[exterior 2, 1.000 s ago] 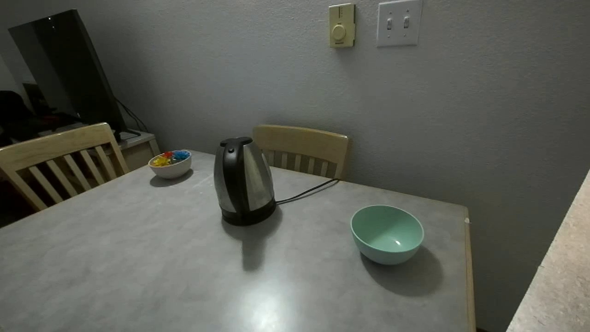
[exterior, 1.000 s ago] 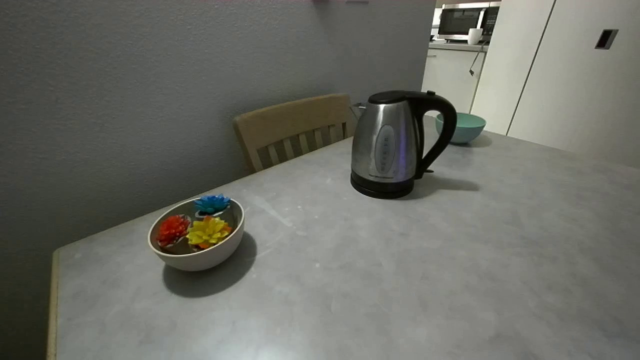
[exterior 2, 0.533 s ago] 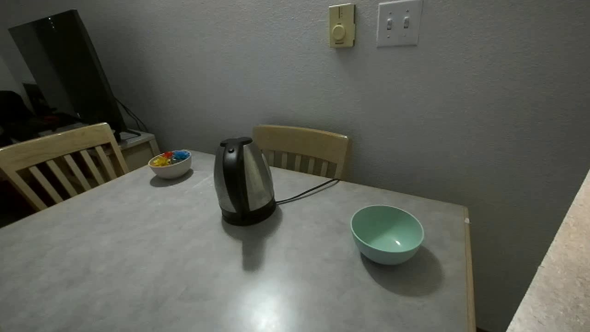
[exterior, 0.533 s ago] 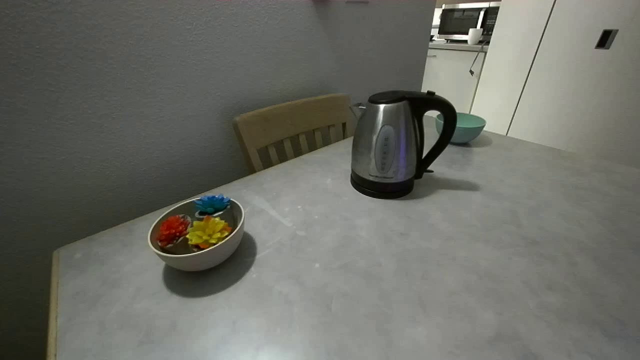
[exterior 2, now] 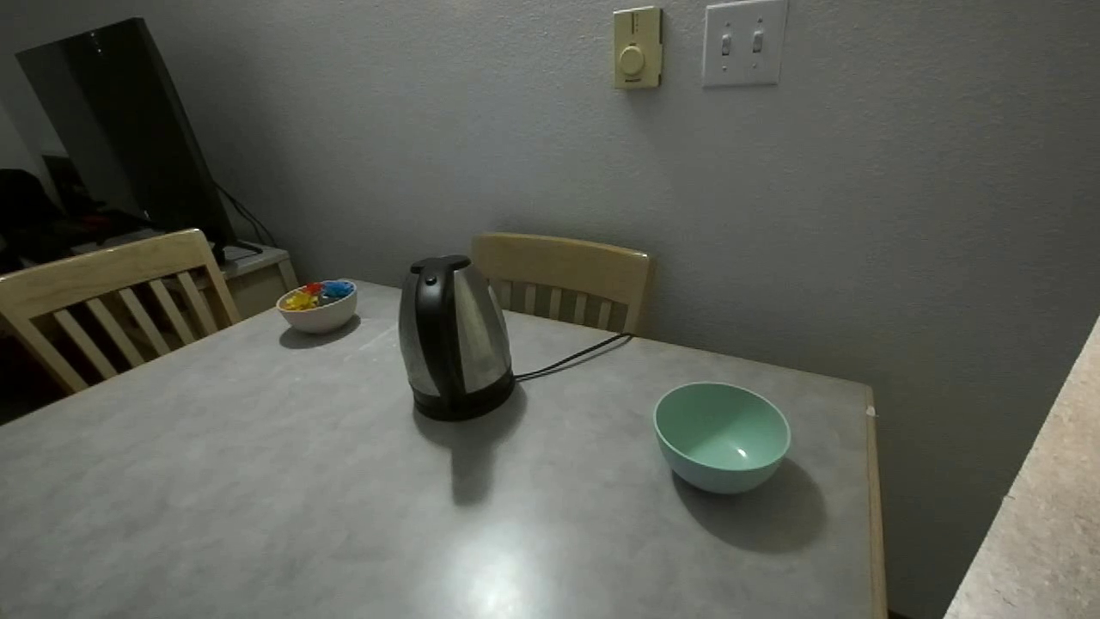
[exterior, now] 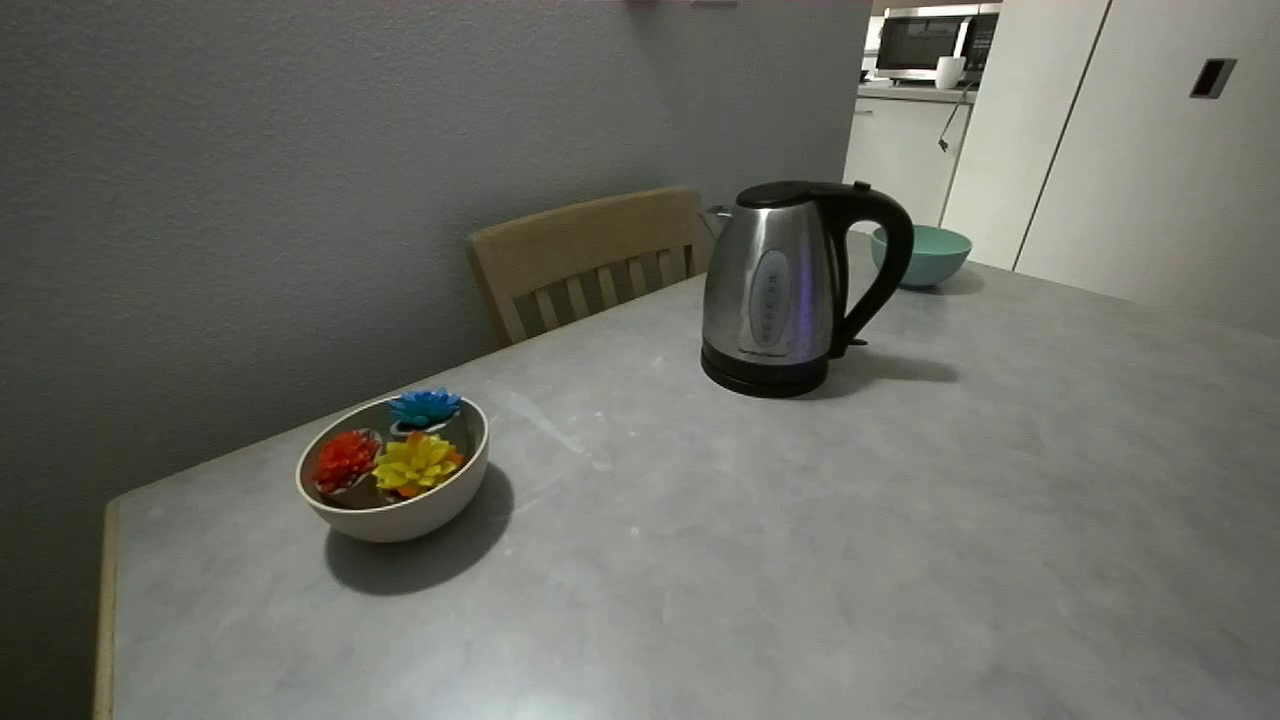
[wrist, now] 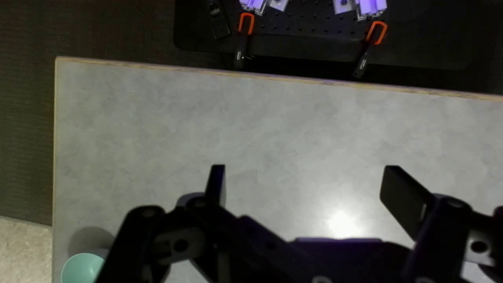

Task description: Open the kettle lid

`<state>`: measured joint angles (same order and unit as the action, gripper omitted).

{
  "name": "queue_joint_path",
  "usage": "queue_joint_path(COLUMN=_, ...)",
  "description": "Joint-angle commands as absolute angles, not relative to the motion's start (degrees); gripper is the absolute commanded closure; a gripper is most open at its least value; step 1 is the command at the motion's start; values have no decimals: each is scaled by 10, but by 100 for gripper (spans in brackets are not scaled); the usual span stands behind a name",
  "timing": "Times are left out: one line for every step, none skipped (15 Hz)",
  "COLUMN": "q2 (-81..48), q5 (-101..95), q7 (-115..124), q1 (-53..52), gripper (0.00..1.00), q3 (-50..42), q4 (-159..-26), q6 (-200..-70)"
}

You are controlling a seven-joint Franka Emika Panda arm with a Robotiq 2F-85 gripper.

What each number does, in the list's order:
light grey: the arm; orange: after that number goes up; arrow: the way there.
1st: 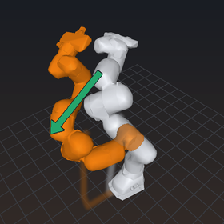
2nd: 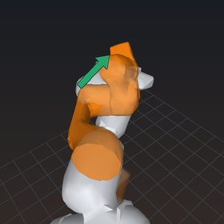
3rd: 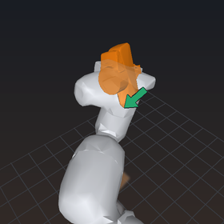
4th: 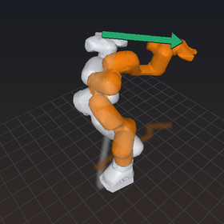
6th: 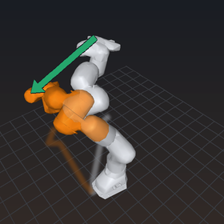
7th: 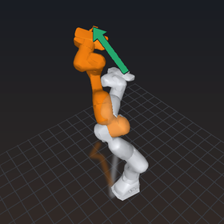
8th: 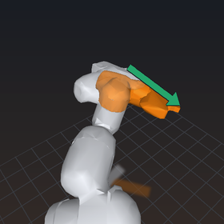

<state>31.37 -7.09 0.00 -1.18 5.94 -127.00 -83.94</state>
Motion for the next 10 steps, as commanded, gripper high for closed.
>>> queue_joint_path(q2=312, q5=-74, q7=4, q1=-22, gripper=0, q3=52, q4=-1268, q6=-837)
queue_joint_path(q2=312, q5=-74, q7=4, q1=-22, gripper=0, q3=52, q4=-1268, q6=-837)
queue_joint_path(q2=312, q5=-74, q7=4, q1=-22, gripper=0, q3=52, q4=-1268, q6=-837)
queue_joint_path(q2=312, q5=-74, q7=4, q1=-22, gripper=0, q3=52, q4=-1268, q6=-837)
queue_joint_path(q2=312, q5=-74, q7=4, q1=-22, gripper=0, q3=52, q4=-1268, q6=-837)
queue_joint_path(q2=312, q5=-74, q7=4, q1=-22, gripper=0, q3=52, q4=-1268, q6=-837)
queue_joint_path(q2=312, q5=-74, q7=4, q1=-22, gripper=0, q3=52, q4=-1268, q6=-837)
queue_joint_path(q2=312, q5=-74, q7=4, q1=-22, gripper=0, q3=52, q4=-1268, q6=-837)
queue_joint_path(q2=307, q5=-73, q7=-4, q1=-24, gripper=0, q3=49, q4=-1268, q6=-848)
queue_joint_path(q2=301, q5=-80, q7=-16, q1=-27, gripper=0, q3=47, q4=-1266, q6=-868)
